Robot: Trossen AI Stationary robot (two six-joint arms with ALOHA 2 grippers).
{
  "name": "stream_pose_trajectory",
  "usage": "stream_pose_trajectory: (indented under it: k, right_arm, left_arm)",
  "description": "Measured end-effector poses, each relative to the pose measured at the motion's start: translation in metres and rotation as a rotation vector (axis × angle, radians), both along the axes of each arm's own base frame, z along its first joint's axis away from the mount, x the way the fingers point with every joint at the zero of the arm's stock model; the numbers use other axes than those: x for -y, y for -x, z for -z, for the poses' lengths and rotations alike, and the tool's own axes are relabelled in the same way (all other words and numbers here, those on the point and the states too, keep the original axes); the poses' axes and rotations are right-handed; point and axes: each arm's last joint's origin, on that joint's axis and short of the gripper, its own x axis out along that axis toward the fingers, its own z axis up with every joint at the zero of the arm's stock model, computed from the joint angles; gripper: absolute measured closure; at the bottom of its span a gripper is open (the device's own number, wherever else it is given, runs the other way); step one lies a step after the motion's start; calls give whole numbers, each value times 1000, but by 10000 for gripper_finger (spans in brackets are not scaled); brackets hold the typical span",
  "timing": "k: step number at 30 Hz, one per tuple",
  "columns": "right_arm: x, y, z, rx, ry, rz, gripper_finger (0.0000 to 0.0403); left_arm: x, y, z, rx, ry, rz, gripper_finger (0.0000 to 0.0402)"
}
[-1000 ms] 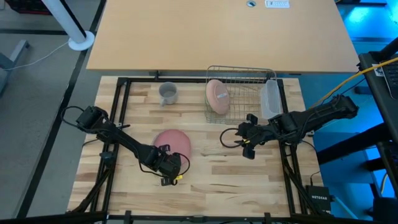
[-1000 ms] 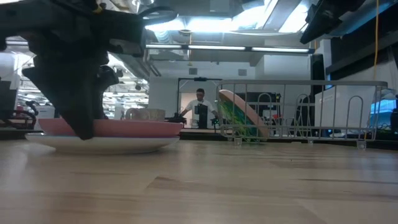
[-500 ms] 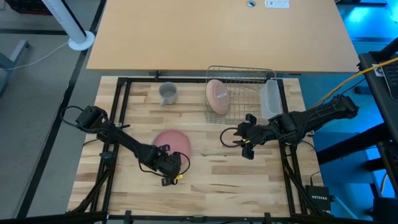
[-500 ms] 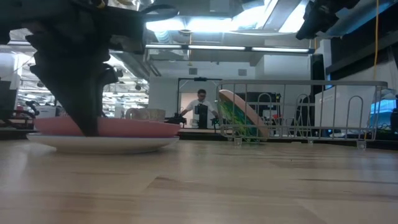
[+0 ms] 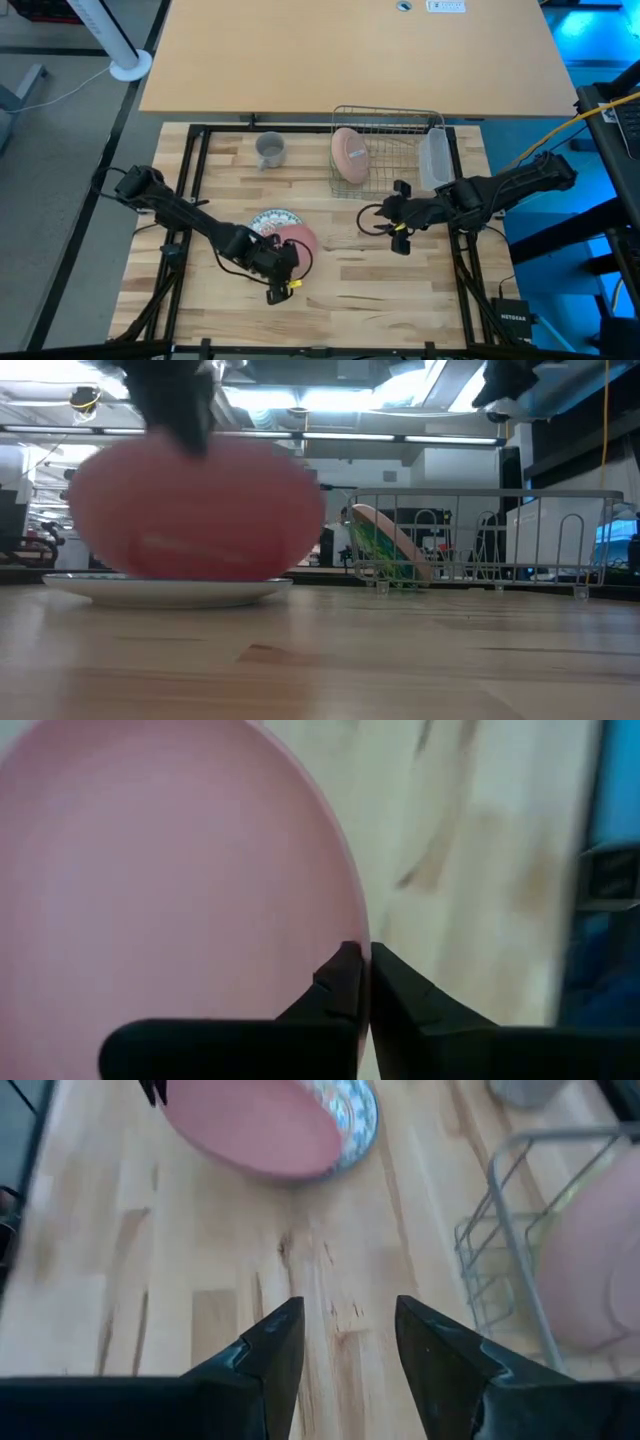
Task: Sort dishes
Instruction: Put the pink plate into the dish rack
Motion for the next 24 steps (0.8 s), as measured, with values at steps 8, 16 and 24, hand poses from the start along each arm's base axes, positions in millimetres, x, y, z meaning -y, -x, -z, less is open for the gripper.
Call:
stream_pose_trajectory:
  k: [8, 16, 24]
  right_arm:
    - [1, 2, -54, 130, 85, -97, 240]
    - [16, 30, -123, 209, 283, -17, 240]
    - [38, 80, -174, 343, 402, 107, 240]
  left_arm:
    - [-13, -14, -62, 274, 129, -64, 401]
    - [-37, -38, -105, 585, 262, -107, 401]
    - [-93, -59, -126, 784, 418, -146, 402]
